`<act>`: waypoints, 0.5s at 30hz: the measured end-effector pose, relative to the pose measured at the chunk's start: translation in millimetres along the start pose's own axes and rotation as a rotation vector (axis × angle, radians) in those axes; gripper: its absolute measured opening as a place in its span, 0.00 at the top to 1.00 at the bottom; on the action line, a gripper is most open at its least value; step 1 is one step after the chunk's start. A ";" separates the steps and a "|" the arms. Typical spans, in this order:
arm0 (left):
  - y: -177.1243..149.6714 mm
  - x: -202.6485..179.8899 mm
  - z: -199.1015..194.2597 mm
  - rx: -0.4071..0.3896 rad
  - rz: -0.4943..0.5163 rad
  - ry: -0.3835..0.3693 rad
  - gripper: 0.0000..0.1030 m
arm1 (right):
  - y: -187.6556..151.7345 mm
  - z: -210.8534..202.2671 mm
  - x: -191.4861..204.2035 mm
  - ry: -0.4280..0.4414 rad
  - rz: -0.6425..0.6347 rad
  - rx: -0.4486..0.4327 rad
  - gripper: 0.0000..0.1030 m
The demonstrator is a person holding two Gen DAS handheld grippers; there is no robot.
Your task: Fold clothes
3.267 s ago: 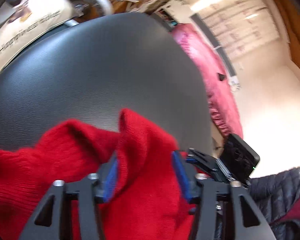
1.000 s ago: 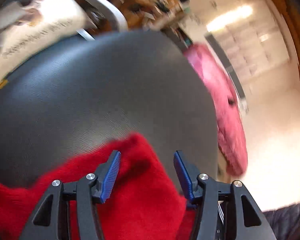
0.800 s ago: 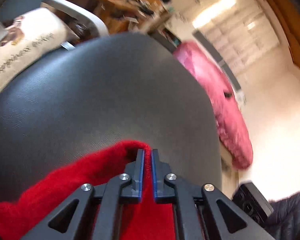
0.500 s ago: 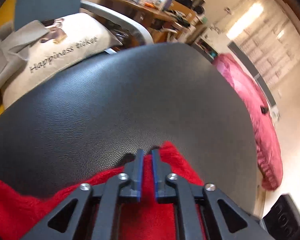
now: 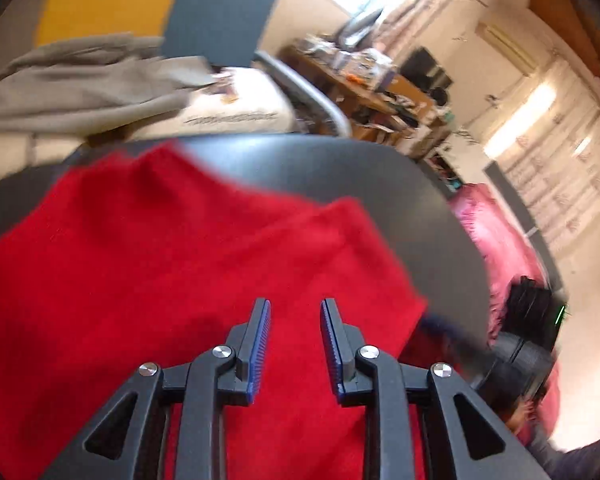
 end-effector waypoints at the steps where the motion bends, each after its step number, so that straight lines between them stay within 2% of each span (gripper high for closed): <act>1: -11.5 3.4 -9.9 0.001 -0.014 0.026 0.75 | 4.9 -6.2 -0.7 -0.035 -0.001 -0.006 0.00; 3: -36.1 18.0 -29.8 -0.015 -0.071 0.073 0.75 | 14.5 -17.5 -2.0 -0.113 -0.006 -0.003 0.00; 5: -53.1 31.0 -47.3 -0.053 -0.136 0.074 0.75 | 21.3 -30.8 2.0 -0.132 -0.017 -0.023 0.00; 7: -64.2 40.3 -60.6 -0.104 -0.191 0.071 0.75 | 31.6 -31.5 23.0 -0.152 -0.103 -0.035 0.00; 9: -75.2 44.9 -75.8 -0.177 -0.239 0.058 0.74 | 36.1 -18.8 49.8 -0.131 -0.193 -0.019 0.00; 11: -85.6 46.0 -86.6 -0.213 -0.255 0.056 0.72 | 34.6 5.7 73.5 -0.115 -0.269 0.036 0.00; 12: -92.6 46.4 -92.0 -0.223 -0.259 0.085 0.72 | 30.8 14.9 78.5 -0.134 -0.296 0.054 0.00; 15: -107.8 50.7 -95.7 -0.203 -0.278 0.145 0.72 | 25.7 54.4 81.1 -0.270 -0.341 0.122 0.00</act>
Point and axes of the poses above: each gripper's, at about its wrist camera, not at the fingertips, and z roughly the way its jaws point, x to its left, y to its top, the point moved 1 cm from there along z, roughly the way its jaws point, and after that the axes turned 14 degrees about -y, right-handed, at the moved point
